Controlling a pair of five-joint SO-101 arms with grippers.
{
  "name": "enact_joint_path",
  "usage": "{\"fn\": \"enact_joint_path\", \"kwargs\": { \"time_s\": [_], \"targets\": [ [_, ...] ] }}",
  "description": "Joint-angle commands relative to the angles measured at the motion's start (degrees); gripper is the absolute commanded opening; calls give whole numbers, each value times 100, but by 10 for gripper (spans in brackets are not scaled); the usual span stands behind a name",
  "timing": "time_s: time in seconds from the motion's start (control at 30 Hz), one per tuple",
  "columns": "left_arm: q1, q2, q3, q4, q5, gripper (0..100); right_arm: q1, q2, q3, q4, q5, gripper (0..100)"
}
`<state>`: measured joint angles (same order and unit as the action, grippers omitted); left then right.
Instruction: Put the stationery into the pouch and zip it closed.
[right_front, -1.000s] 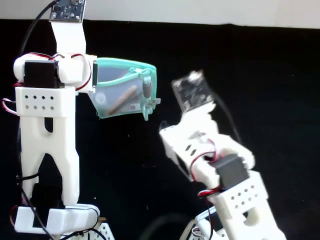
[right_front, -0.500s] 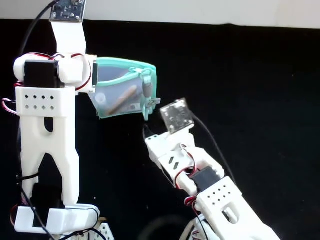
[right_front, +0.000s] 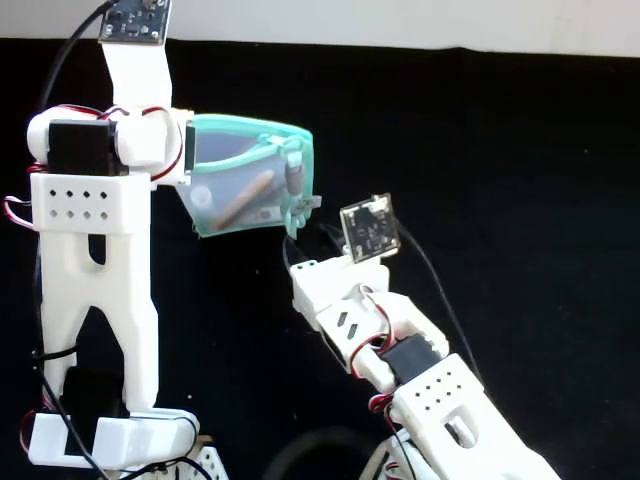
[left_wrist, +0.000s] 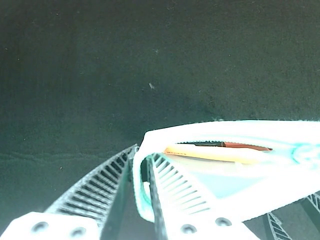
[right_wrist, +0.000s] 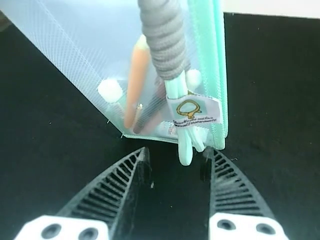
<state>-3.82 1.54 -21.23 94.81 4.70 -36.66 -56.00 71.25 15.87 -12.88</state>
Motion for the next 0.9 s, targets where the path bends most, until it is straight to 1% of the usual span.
{"fn": "enact_joint_path", "kwargs": {
  "time_s": [0.0, 0.17, 0.27, 0.4, 0.47, 0.63, 0.87],
  "targets": [
    [-4, 347, 110, 18, -26, 7, -40, 40, -22, -470, 0, 180],
    [-4, 347, 110, 26, -26, 7, -31, 664, -31, -1174, 0, 180],
    [-4, 347, 110, 26, -26, 7, -22, 901, -31, -1358, 0, 180],
    [-4, 347, 110, 26, -26, 7, -13, 1024, -31, -1358, 9, 180],
    [-4, 347, 110, 26, -26, 7, 101, 1042, -31, -1358, 9, 180],
    [-4, 347, 110, 26, -26, 7, 391, 1059, -31, -1358, 466, 180],
    [-4, 347, 92, 26, -26, 7, 215, 1059, -40, -1358, 457, 180]
  ]
}}
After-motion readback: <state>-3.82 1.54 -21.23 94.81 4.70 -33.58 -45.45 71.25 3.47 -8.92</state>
